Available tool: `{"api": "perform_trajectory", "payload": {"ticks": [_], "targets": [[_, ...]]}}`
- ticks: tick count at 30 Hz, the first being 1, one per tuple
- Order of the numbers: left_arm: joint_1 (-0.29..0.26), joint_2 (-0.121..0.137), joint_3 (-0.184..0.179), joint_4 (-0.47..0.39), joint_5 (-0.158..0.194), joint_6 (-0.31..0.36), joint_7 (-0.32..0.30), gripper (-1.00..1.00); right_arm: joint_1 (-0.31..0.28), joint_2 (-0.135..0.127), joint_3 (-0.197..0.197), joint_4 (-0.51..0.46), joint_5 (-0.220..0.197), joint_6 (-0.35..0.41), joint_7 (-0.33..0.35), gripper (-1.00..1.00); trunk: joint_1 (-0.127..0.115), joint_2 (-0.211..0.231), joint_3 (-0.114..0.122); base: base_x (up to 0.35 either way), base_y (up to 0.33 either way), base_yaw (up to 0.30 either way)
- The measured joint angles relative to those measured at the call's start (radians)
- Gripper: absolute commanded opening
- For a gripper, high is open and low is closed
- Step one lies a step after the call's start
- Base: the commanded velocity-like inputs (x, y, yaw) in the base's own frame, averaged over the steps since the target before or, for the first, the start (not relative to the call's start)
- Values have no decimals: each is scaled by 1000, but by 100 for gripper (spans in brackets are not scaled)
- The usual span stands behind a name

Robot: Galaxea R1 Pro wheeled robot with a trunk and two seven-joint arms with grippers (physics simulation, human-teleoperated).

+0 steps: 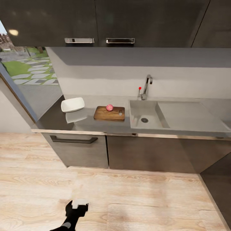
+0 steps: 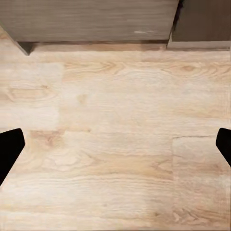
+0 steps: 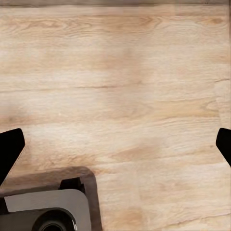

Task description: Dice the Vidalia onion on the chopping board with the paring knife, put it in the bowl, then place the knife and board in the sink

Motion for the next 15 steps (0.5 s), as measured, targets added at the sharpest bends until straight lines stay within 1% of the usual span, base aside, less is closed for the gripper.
{"api": "perform_trajectory", "payload": {"ticks": [1, 3, 5, 8, 15], "targets": [[21, 7, 1, 0, 2, -99, 36, 100, 0, -8, 1, 2, -32, -1, 16, 100, 0, 0, 0, 0, 0, 0], [31, 10, 0, 0, 2, -142, 70, 100, 0, -12, 2, 4, -45, -1, 22, 100, 0, 0, 0, 0, 0, 0], [46, 13, 1, 0, 2, -184, 141, 100, 0, -15, 5, 8, -58, -5, 28, 100, 0, 0, 0, 0, 0, 0], [53, 15, 0, 0, 2, -201, 179, 100, 0, -14, 8, 12, -63, -24, 30, 100, 0, 0, 0, 0, 0, 0], [58, 17, 0, 0, 1, -212, 203, 100, 0, -10, 11, 24, -66, -79, 27, 100, 0, 0, 0, 0, 0, 0]]}}
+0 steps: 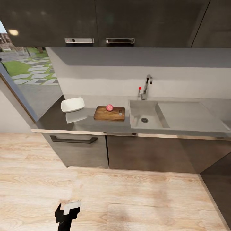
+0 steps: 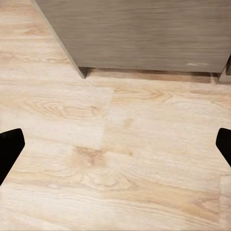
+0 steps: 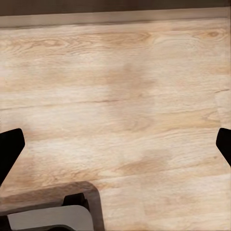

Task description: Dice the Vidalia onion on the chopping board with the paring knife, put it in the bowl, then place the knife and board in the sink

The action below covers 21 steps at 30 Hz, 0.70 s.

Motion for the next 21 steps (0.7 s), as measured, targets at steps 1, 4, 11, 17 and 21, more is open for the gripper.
{"api": "perform_trajectory", "payload": {"ticks": [1, 4, 11, 17, 21], "targets": [[0, 1, 0, 0, 0, 0, 0, 100, 0, 0, -1, 1, 0, -2, 0, 100, 0, 0, 0, 0, 0, 0], [2, 9, 0, 0, 0, -1, 2, 100, 0, 0, -4, 3, -2, -8, -1, 100, 0, 0, 0, 0, 0, 0], [2, 14, 0, 0, 0, 0, 2, 100, 0, 2, -5, 2, -6, -9, -3, 100, 0, 0, 0, 0, 0, -36], [2, 14, 0, 0, 0, 1, 2, 100, 0, 2, -6, 3, -7, -9, -3, 100, 0, 0, 3, 0, 0, -222], [2, 14, 0, 0, 0, 1, 2, 100, 0, 2, -6, 3, -7, -9, -3, 100, 0, 0, 6, 0, 0, -250]]}}
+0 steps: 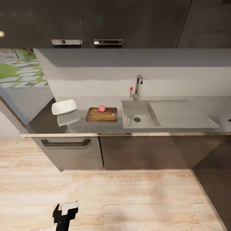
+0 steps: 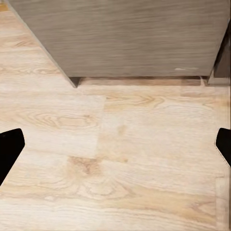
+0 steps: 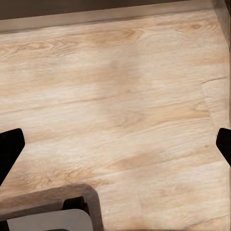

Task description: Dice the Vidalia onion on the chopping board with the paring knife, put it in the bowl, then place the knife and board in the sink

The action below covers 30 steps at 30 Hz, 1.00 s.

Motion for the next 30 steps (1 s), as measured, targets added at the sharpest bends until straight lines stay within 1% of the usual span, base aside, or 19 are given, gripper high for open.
{"api": "perform_trajectory", "payload": {"ticks": [7, 13, 16, 27, 30], "targets": [[0, -1, 0, 0, 0, 1, 0, 100, 0, 0, 0, 0, 1, 0, 0, 100, 0, 0, 6, 0, 0, -247], [0, -1, 0, 0, -1, 56, -3, 100, 0, 0, 0, 0, 1, 0, 0, 100, 0, 0, 11, 0, 0, -232], [0, -1, -1, 0, -1, 69, -5, 100, 0, 0, 0, 0, 1, 0, 0, 100, 0, 0, 14, 0, 0, -220], [0, -1, -1, 0, -1, 75, -5, 100, 0, 0, 0, 0, 1, 0, -1, 100, 0, 0, 24, 0, 0, -212], [0, -1, 0, 0, -1, 75, -5, 100, 0, 0, 0, 1, 1, 2, -2, 100, 0, 0, 26, 0, 0, -125]]}}
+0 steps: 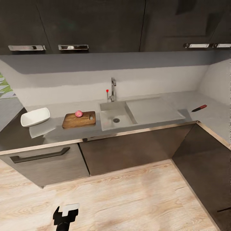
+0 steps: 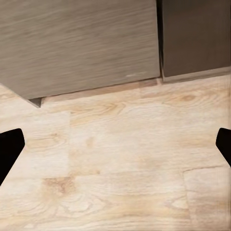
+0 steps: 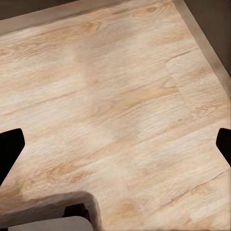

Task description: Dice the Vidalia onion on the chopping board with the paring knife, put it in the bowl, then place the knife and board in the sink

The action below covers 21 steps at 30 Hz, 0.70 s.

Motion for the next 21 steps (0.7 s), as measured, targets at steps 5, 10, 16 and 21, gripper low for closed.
{"api": "perform_trajectory", "payload": {"ticks": [5, 10, 16, 21], "targets": [[0, -3, 0, -1, 0, 0, 2, 100, -1, -3, 2, -57, 6, 29, -95, 100, 0, 0, 1, 0, 0, -29], [0, -13, -1, -2, 0, 1, 4, 100, -18, -4, 80, -374, 42, 376, -278, 100, 0, 0, 1, 0, 0, -3], [0, -25, 0, 0, -2, 184, -29, 100, -85, -9, 196, -1082, 63, 1018, -331, 100, 0, 0, 1, 0, 0, 0], [38, -27, 0, 0, -3, 330, -114, 100, -430, -110, 208, -1211, 93, 1368, -339, 100, 0, 0, 1, 0, 0, 0]]}}
